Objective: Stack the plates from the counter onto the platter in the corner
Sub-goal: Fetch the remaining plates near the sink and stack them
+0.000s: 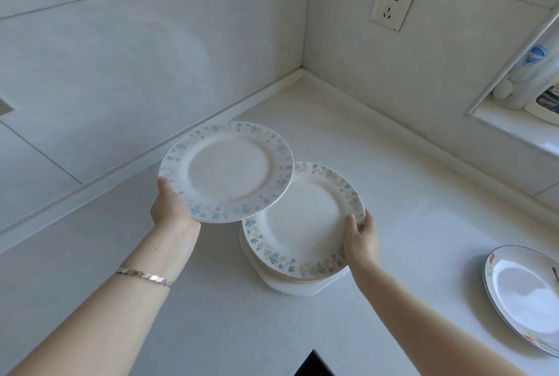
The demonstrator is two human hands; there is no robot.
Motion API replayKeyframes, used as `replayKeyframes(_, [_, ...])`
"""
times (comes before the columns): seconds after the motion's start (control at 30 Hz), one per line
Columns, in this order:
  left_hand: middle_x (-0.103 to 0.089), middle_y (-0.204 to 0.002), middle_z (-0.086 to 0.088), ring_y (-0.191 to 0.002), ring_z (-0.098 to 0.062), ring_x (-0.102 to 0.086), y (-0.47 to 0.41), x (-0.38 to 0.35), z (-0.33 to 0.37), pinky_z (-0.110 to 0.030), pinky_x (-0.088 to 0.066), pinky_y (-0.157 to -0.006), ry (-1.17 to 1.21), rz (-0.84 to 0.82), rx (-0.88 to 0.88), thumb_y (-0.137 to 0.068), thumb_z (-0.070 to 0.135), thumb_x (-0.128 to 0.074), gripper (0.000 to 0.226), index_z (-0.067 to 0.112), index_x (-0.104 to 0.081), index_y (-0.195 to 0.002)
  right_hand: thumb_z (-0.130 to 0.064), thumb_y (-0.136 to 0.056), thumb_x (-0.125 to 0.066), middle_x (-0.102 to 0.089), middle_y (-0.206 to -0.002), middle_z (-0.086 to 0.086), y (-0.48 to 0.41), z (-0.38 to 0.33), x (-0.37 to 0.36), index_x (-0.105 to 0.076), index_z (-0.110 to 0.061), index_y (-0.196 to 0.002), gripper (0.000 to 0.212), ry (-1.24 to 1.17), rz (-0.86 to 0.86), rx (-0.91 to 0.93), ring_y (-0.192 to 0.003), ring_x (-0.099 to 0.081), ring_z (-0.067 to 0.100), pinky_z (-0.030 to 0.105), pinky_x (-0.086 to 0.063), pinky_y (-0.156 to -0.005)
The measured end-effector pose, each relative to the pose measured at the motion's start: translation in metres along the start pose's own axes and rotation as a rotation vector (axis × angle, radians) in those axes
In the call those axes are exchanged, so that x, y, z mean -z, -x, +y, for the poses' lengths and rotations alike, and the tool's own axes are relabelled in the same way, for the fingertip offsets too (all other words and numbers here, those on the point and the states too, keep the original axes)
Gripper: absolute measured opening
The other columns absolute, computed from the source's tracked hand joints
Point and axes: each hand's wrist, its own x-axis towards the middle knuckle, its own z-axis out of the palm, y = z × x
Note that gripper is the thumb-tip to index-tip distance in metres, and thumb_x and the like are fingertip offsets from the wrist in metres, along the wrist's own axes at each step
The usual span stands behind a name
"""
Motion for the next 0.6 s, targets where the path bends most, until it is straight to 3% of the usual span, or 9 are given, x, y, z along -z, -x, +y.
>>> replayKeyframes(0.1, [-0.059, -0.103, 0.0, -0.09, -0.021, -0.059, -0.001, 0.001, -0.005, -0.031, -0.049, -0.079, -0.078, -0.008, -0.012, -0.095, 0.042, -0.044, 0.044, 0.012, -0.054, -0.127, -0.027, -0.095, -0.04, -0.033, -0.149, 0.008, -0.001, -0.007, 0.004, -0.029, -0.012, -0.144, 0.053, 0.12, 0.012, 0.088, -0.137, -0.033, 0.024, 0.041, -0.029, -0.113])
replayKeyframes(0.17, [-0.06, -0.102, -0.001, -0.09, -0.021, -0.06, 0.0, 0.003, -0.009, -0.031, -0.048, -0.078, -0.168, -0.025, -0.019, -0.094, 0.044, -0.045, 0.045, 0.012, -0.055, -0.124, -0.027, -0.096, -0.041, -0.031, -0.149, 0.005, 0.006, -0.019, 0.009, -0.03, -0.011, -0.144, 0.052, 0.108, 0.062, 0.265, -0.138, -0.028, 0.019, 0.037, -0.025, -0.115])
replayKeyframes(0.27, [-0.061, -0.102, -0.005, -0.089, -0.022, -0.06, 0.003, 0.0, -0.016, -0.033, -0.048, -0.077, -0.268, -0.123, -0.004, -0.095, 0.044, -0.044, 0.047, 0.01, -0.056, -0.124, -0.029, -0.098, -0.04, -0.052, -0.127, 0.002, 0.016, -0.052, 0.014, -0.041, -0.015, -0.137, 0.042, -0.073, -0.184, 0.324, -0.117, -0.051, 0.015, 0.03, -0.04, -0.101])
replayKeyframes(0.33, [-0.062, -0.1, -0.007, -0.089, -0.023, -0.061, 0.011, -0.007, -0.02, -0.035, -0.048, -0.078, -0.33, -0.204, 0.02, -0.095, 0.043, -0.045, 0.042, 0.011, -0.058, -0.118, -0.03, -0.097, -0.041, -0.062, -0.106, 0.003, 0.014, -0.065, 0.015, -0.058, -0.019, -0.114, 0.026, -0.159, -0.404, 0.219, -0.094, -0.06, 0.015, 0.029, -0.048, -0.084])
replayKeyframes(0.37, [-0.062, -0.098, -0.008, -0.088, -0.024, -0.061, 0.015, -0.01, -0.024, -0.036, -0.049, -0.077, -0.371, -0.234, 0.017, -0.095, 0.043, -0.045, 0.038, 0.012, -0.058, -0.113, -0.03, -0.096, -0.045, -0.063, -0.099, 0.005, 0.012, -0.066, 0.016, -0.061, -0.019, -0.105, 0.022, -0.134, -0.425, 0.179, -0.086, -0.06, 0.016, 0.03, -0.049, -0.079])
replayKeyframes(0.47, [-0.06, -0.09, -0.009, -0.086, -0.022, -0.058, 0.02, -0.016, -0.043, -0.042, -0.049, -0.08, -0.551, -0.285, -0.172, -0.097, 0.033, -0.042, 0.025, 0.016, -0.059, -0.091, -0.031, -0.088, -0.058, -0.061, -0.101, 0.003, 0.009, -0.059, 0.024, -0.054, -0.011, -0.117, 0.036, 0.104, -0.255, 0.196, -0.082, -0.059, 0.017, 0.022, -0.047, -0.062])
replayKeyframes(0.53, [-0.051, -0.072, -0.006, -0.079, -0.022, -0.049, 0.018, -0.016, -0.055, -0.037, -0.04, -0.07, -0.743, -0.305, -0.375, -0.098, 0.024, -0.037, 0.031, 0.016, -0.045, -0.069, -0.036, -0.087, -0.058, -0.06, -0.102, 0.0, 0.01, -0.048, 0.032, -0.049, -0.012, -0.123, 0.044, 0.278, -0.165, 0.24, -0.076, -0.058, 0.013, 0.014, -0.041, -0.051])
replayKeyframes(0.6, [-0.044, -0.066, -0.003, -0.077, -0.025, -0.044, 0.019, -0.014, -0.061, -0.032, -0.031, -0.067, -0.982, -0.343, -0.479, -0.099, 0.023, -0.033, 0.033, 0.016, -0.036, -0.066, -0.038, -0.086, -0.058, -0.063, -0.099, 0.002, 0.01, -0.037, 0.038, -0.05, -0.013, -0.12, 0.043, 0.371, -0.14, 0.24, -0.071, -0.058, 0.012, 0.018, -0.042, -0.052])
